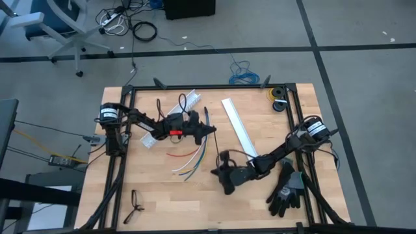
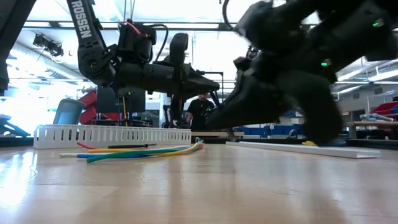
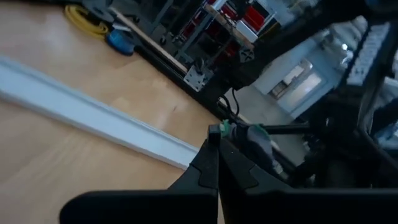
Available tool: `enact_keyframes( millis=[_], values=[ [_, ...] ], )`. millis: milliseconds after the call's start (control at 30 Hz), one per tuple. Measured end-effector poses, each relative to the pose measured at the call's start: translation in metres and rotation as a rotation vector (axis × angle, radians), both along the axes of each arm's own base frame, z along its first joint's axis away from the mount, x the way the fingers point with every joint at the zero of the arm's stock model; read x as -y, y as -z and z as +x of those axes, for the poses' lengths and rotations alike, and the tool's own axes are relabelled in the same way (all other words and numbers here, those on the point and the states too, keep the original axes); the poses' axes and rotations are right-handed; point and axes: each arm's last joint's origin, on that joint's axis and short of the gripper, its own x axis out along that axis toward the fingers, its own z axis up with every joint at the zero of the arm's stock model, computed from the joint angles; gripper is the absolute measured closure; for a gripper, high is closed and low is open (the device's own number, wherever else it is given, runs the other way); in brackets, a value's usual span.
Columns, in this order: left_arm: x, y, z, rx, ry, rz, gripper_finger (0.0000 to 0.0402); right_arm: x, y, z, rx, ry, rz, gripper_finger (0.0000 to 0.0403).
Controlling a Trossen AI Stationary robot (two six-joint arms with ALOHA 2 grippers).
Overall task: Ziptie cables
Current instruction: Prepare the black zip tie to wrap the cable wires
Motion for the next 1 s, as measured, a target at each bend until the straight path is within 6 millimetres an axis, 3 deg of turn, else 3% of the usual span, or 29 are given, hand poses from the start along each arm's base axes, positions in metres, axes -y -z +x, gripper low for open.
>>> enact_keyframes(
  millis=[200, 433, 733, 1000],
  values=[
    [0.006, 0.001, -0.001, -0.004, -0.017, 0.156, 0.0401, 0.03, 0.008, -0.006, 0.066, 0.144, 0.219, 0.0403],
    [0.005, -0.001, -0.009, 0.047, -0.048, 0.374, 0.0401, 0.071, -0.005, -0.028, 0.273, 0.144, 0.52, 0.0403],
    [0.007, -0.003, -0.008, 0.04, -0.021, 0.778, 0.0401, 0.122, -0.018, -0.018, 0.285, 0.004, 0.799, 0.0403],
    [0.007, -0.003, -0.008, 0.007, -0.066, 1.003, 0.0401, 0.15, -0.024, -0.017, 0.275, -0.073, 0.958, 0.0403]
  ],
)
